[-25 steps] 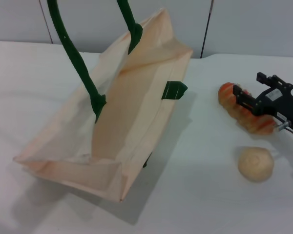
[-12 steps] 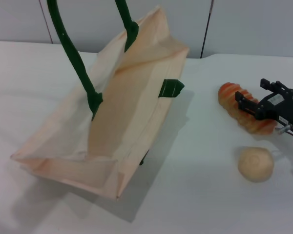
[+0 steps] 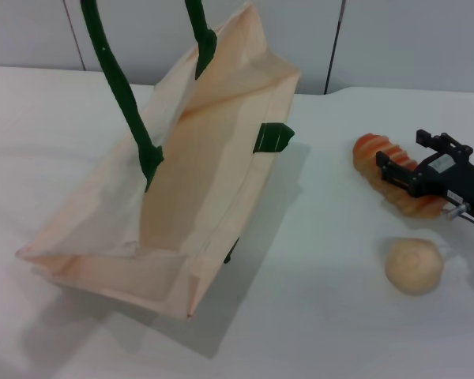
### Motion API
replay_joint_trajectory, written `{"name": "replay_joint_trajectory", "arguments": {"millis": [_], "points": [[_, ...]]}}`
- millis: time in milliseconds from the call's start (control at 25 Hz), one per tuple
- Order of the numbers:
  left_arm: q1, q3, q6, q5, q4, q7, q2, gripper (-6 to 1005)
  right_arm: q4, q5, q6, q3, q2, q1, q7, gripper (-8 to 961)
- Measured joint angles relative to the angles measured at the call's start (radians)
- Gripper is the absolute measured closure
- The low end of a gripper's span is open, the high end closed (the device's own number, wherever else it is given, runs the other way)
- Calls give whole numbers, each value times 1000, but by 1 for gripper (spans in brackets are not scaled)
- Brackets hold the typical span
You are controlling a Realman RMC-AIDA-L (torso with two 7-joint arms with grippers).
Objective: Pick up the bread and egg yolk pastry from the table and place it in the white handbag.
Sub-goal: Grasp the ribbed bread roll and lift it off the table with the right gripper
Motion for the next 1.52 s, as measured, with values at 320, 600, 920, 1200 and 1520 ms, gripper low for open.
{"name": "replay_joint_trajectory", "arguments": {"millis": [320, 600, 920, 1200, 1520], "points": [[-2, 2, 1, 1, -1, 1, 0, 872, 0, -31, 19, 1, 2, 6, 5, 111], [-2, 2, 1, 4, -2, 1, 0, 871, -2, -69, 47, 0, 1, 8, 31, 110], [-2, 5, 1, 9, -4, 1, 0, 870, -2, -95, 88, 1, 1, 22, 41, 109], [0, 7, 1, 9, -5, 1, 0, 870, -5, -95, 123, 5, 1, 24, 53, 105], [0, 7, 1, 10, -8, 1, 0, 869, -9, -91, 132, 7, 2, 24, 53, 95]]}}
